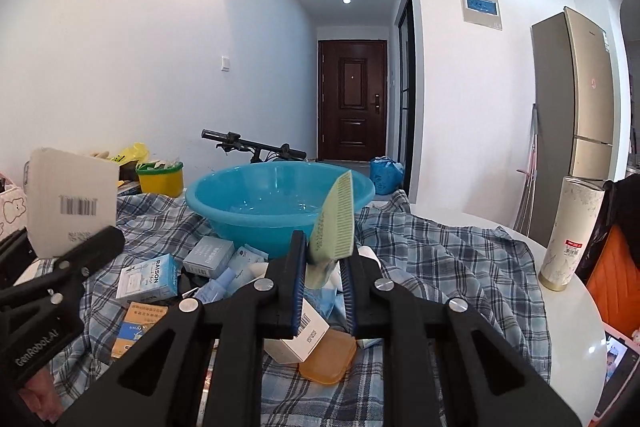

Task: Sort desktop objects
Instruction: 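Carry the cream box and green tube over the turquoise basin with both tools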

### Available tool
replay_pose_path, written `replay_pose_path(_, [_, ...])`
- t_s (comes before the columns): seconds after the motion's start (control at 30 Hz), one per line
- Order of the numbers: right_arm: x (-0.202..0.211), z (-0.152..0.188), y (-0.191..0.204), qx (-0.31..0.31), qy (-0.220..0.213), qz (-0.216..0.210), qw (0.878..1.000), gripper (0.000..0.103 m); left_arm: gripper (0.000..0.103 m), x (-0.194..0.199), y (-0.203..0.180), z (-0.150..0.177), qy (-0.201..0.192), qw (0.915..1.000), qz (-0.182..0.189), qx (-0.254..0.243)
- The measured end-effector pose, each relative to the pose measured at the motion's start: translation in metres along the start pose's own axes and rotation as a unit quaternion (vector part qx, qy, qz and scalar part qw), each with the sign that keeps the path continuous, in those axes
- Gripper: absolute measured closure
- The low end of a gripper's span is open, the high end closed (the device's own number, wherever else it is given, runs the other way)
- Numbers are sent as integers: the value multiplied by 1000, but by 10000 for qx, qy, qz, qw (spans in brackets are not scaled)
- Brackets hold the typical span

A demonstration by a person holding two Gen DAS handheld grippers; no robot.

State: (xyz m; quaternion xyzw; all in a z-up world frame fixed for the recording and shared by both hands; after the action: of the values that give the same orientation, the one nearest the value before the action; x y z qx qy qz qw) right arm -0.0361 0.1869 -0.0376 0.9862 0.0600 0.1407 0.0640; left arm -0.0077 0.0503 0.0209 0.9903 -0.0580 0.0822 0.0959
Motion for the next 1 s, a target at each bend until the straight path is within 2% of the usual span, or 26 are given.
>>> replay_pose_path(0.1, [-3, 4, 0, 5, 76, -20, 10000, 88, 46, -1, 0, 0, 4, 10000, -1, 3])
replay_pose_path(0.3, [-5, 10, -1, 38, 162, -10, 9999, 88, 46, -10, -6, 11, 270, 9996, 116, 0])
replay_pose_path(0.57, [-3, 4, -3, 2, 132, -33, 9999, 88, 46, -14, 1, 5, 278, 9996, 30, 15])
replay_pose_path(0.7, [4, -15, 1, 47, -23, -115, 9999, 88, 46, -15, 14, -16, 102, 9999, -98, 16])
replay_pose_path(0.87, [14, -45, 6, 31, -309, -247, 9992, 88, 46, -12, 33, -57, -289, 9991, -310, -46])
replay_pose_path(1.0, [19, -74, 13, 60, -492, -404, 9980, 88, 46, -10, 39, -89, -663, 9974, -256, -81])
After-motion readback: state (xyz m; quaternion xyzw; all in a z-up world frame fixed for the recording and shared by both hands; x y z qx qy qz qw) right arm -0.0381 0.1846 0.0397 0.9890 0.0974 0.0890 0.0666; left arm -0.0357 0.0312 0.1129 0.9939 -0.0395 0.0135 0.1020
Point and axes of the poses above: each gripper's, at about its wrist camera, not at the fingertips, and x roughly against the way its jaws point, y to its left, z to its underside, the point moved 9 cm from there along -x, roughly the way its jaws point, and after that the axes turned 9 degrees about -x, right-handed, at the moved point
